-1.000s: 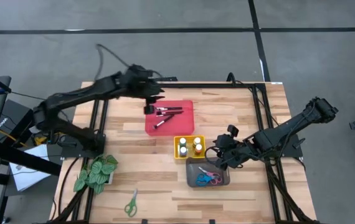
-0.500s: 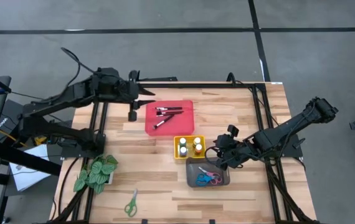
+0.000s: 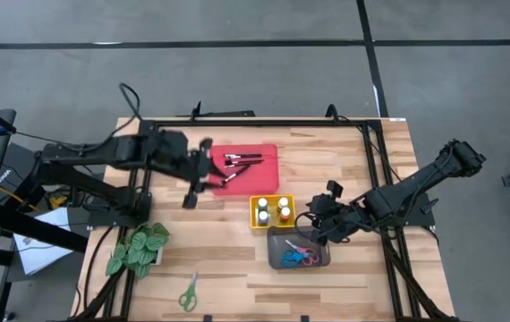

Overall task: Pick & Place Paint Supplies
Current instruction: Put the green scissors into the black bin

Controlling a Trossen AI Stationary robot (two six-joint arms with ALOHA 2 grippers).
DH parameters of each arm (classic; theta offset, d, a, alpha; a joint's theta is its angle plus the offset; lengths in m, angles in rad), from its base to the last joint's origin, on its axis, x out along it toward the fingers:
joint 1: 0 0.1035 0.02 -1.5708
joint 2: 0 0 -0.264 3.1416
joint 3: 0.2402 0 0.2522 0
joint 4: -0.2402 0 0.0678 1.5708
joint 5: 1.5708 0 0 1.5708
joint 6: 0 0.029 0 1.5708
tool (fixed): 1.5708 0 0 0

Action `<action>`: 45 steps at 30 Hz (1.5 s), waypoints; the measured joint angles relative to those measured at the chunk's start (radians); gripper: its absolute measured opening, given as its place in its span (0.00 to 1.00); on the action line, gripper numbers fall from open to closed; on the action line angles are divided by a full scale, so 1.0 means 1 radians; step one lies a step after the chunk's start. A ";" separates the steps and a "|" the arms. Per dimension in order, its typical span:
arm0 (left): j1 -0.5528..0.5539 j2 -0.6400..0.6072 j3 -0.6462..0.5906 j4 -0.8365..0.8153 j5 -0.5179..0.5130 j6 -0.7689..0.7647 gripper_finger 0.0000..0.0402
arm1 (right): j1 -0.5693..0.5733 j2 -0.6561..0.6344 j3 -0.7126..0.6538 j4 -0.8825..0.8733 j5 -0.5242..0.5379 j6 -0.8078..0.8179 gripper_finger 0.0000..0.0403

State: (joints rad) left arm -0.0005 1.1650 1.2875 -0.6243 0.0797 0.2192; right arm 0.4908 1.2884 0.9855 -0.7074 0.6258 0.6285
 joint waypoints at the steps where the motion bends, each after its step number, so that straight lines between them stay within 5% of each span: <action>1: -0.031 0.005 0.000 -0.009 -0.001 -0.026 0.25 | 0.000 0.000 0.000 0.001 0.000 0.000 0.33; 20: -0.607 0.182 -0.001 -0.333 -0.029 -0.562 0.25 | 0.006 0.000 0.000 -0.003 -0.001 -0.001 0.33; 35: -0.722 0.287 -0.001 -0.307 -0.057 -0.670 0.25 | 0.007 0.000 0.000 -0.003 -0.001 0.007 0.33; 45: -0.790 0.335 -0.001 -0.268 -0.076 -0.753 0.25 | 0.073 0.010 0.000 0.001 0.015 0.201 0.33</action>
State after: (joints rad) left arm -0.7901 1.5001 1.2869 -0.8920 0.0034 -0.5336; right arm 0.5635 1.2982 0.9852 -0.7063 0.6406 0.8299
